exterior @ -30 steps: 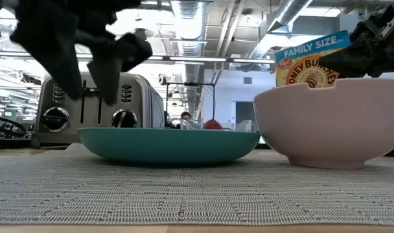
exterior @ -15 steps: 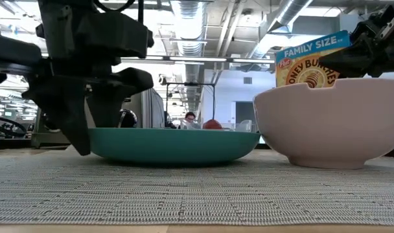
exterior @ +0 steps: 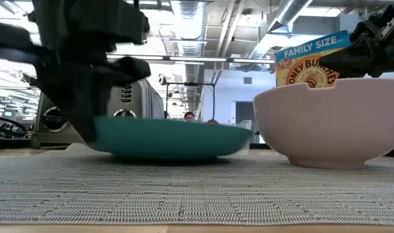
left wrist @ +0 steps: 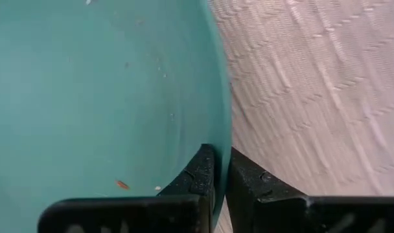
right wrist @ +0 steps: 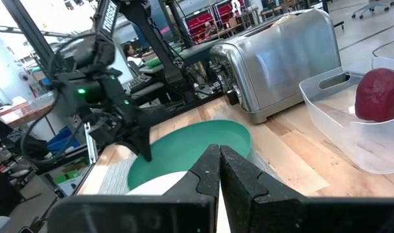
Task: Arrange a breakfast setting
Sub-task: Adjust the green plate on the gray placemat, then pour the cereal into the white bowl
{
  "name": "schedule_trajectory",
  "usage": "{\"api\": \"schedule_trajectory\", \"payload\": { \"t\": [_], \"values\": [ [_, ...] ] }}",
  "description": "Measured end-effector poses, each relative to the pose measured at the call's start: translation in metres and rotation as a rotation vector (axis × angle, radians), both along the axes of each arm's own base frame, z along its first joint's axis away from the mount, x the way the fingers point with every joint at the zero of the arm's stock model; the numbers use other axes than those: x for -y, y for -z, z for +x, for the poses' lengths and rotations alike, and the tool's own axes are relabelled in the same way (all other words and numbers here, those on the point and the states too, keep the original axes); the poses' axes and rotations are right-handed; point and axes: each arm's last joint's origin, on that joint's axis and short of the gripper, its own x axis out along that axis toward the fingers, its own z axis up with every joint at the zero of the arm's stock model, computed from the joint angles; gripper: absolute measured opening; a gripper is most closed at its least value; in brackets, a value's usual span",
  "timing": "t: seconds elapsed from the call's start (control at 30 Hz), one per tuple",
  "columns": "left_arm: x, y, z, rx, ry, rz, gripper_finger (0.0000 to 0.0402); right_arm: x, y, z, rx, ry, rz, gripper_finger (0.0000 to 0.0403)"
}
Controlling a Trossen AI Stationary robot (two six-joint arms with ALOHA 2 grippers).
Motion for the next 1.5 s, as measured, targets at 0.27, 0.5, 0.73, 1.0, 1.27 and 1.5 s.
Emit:
{"api": "schedule_trajectory", "payload": {
  "t": [0.27,0.5,0.73,1.0,1.27,1.5],
  "values": [
    [0.015,-0.009,-0.014,-0.113,-0.136,-0.054,0.0001,0.0,0.0,0.0,-0.001,0.0,-0.008,0.0039],
    [0.023,-0.001,-0.024,-0.149,-0.234,-0.086,0.0004,0.0,0.0,0.0,-0.002,0.0,-0.01,0.0039],
    [0.024,0.0,-0.022,-0.148,-0.275,-0.132,0.0064,0.0,0.0,0.0,0.001,0.0,0.015,0.0039],
    [0.02,-0.015,-0.01,-0.254,-0.274,-0.339,0.0155,0.0,-0.004,0.0,0.064,0.0,0.017,0.0075],
    [0.001,-0.069,-0.026,0.013,-0.228,-0.17,0.0165,0.0,-0.033,-0.006,0.234,0.008,-0.052,0.0198],
    [-0.02,-0.113,-0.043,0.271,-0.205,-0.017,0.0163,0.001,-0.076,-0.014,0.241,0.025,-0.125,0.027]
  ]
}}
